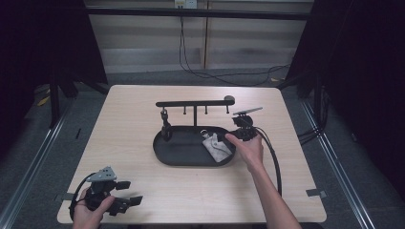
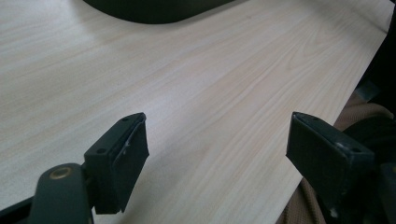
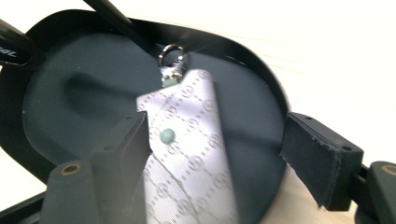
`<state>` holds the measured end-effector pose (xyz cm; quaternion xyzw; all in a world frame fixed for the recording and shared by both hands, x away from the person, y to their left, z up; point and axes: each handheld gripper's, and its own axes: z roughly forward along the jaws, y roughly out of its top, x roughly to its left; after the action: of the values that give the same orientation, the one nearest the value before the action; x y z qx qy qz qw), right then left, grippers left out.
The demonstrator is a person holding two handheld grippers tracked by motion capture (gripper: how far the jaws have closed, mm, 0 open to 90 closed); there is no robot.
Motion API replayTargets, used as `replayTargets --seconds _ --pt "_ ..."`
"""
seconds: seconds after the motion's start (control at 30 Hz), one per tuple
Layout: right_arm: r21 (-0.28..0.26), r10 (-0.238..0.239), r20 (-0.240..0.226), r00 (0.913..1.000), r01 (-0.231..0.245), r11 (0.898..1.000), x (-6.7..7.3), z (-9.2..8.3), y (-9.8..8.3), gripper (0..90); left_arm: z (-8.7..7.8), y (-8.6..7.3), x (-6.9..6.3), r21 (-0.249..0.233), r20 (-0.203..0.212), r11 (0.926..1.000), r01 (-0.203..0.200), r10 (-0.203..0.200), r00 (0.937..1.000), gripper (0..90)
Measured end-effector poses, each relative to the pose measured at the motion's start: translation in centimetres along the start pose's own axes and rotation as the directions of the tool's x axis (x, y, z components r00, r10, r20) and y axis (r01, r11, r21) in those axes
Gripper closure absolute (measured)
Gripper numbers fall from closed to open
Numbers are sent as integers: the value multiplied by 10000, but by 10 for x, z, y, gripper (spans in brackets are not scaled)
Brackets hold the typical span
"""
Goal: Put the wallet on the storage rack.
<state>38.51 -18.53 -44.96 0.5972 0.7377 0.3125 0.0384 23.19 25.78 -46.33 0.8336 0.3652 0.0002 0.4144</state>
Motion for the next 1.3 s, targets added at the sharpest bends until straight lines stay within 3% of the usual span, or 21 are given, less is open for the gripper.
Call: replayTargets --seconds 0.17,0.33,0.63,1.3 --pt "-528 -148 182 9997 158 9985 -7 -15 -5 238 0 0 1 -57 -42 10000 74 -74 10000 206" --pt "-650 -251 244 9994 266 9975 -15 -24 -16 228 0 0 2 -112 -108 9999 112 -113 9999 205" --pt "-1427 -391 375 9985 440 9888 -26 -45 -35 224 0 -1 3 -276 -187 9993 245 -250 9995 205" --pt "-1862 -930 715 9931 1049 9769 -40 -87 -107 225 -2 -2 6 -515 -534 9962 709 -736 9959 206"
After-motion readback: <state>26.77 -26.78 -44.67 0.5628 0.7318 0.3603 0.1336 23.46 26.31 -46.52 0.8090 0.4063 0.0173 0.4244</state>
